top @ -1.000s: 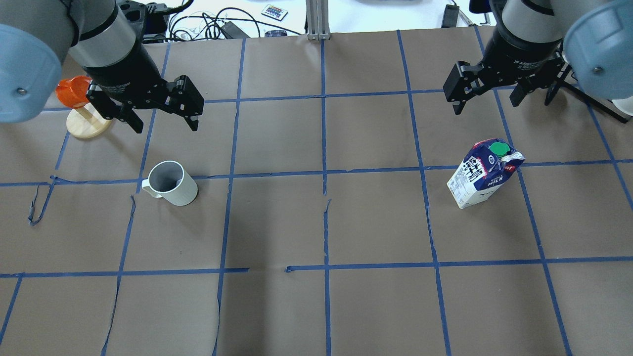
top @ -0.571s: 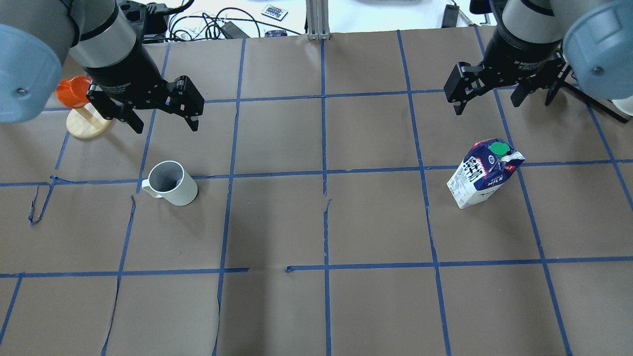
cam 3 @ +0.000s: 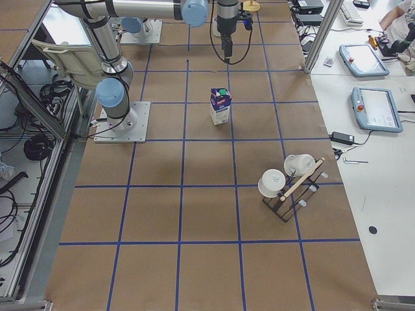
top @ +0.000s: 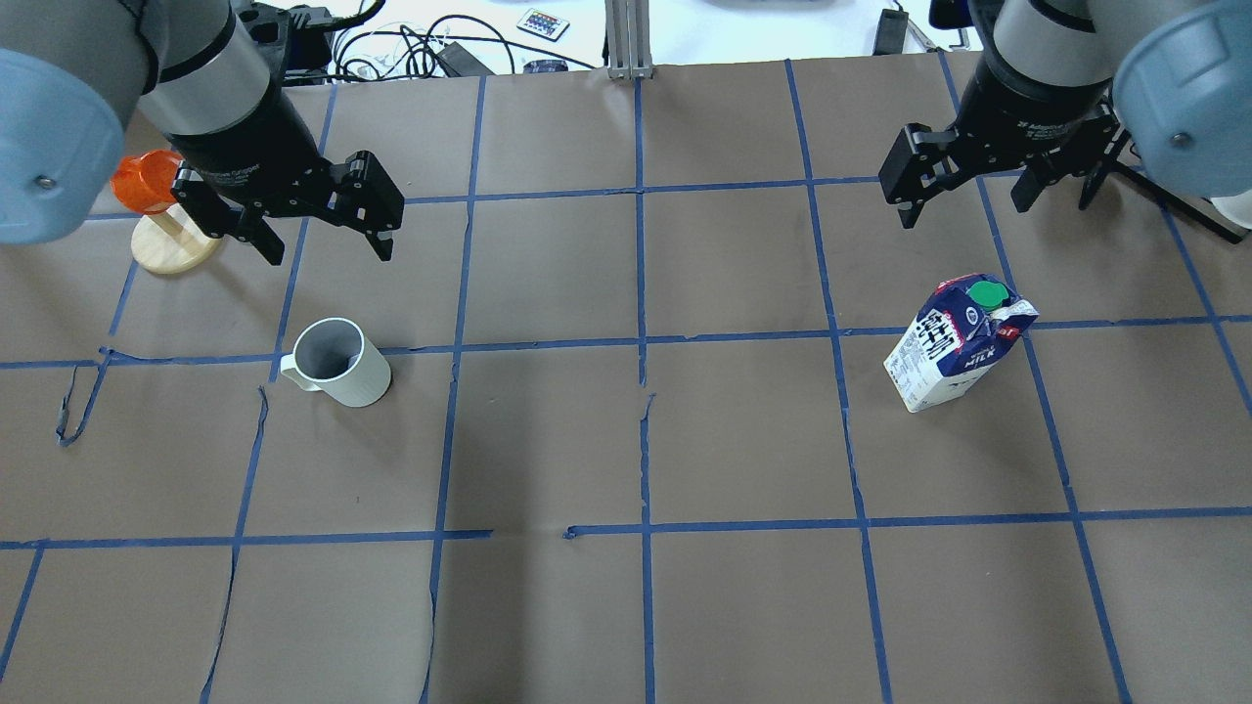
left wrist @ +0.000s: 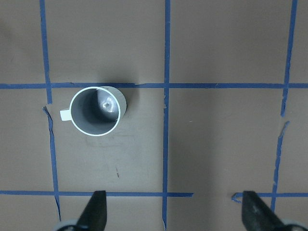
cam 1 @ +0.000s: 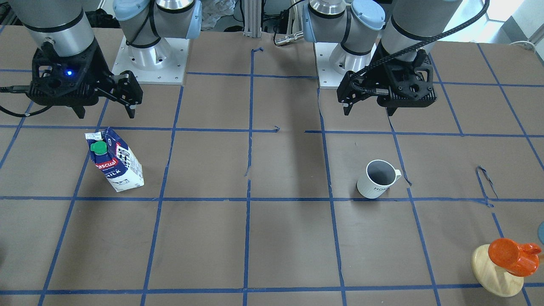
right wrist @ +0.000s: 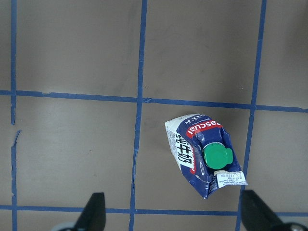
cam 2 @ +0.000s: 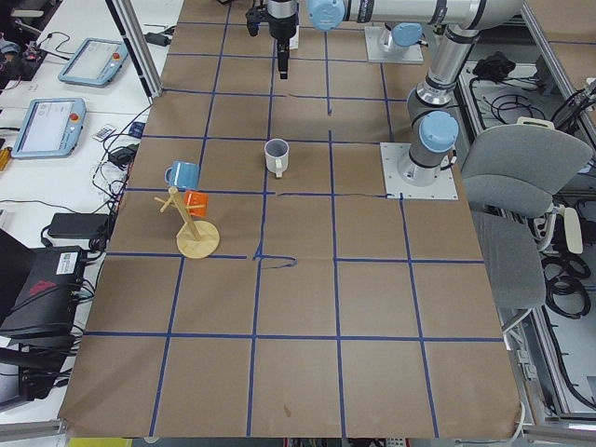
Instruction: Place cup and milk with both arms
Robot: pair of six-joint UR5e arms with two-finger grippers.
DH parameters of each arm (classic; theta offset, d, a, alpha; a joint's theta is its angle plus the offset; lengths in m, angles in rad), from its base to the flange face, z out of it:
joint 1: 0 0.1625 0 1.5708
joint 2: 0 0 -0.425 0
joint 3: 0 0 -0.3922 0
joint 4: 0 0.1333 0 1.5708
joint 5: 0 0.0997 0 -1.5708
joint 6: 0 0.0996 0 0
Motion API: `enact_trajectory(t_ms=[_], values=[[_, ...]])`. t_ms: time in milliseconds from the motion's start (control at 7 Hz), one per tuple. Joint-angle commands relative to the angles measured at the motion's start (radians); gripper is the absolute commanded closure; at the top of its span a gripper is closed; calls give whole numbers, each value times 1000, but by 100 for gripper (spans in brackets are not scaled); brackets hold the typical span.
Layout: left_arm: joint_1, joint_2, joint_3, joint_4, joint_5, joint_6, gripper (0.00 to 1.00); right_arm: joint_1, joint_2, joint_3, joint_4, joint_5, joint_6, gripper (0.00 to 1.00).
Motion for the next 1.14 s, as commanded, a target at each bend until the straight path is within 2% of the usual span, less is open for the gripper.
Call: enact_trajectory(t_ms=[0,571,857,1000], values=[[0,0,-2,0,0,-1,0,0,2,2,1,-1,0,0],[0,0,-2,0,0,-1,0,-10,14,2,-13,-24,2,0],[0,0,-2,0,0,-1,0,-34,102,8,-5,-125,-9,0],[0,0,-2,0,0,-1,0,-52,107,20,-17,-177,-74,0]])
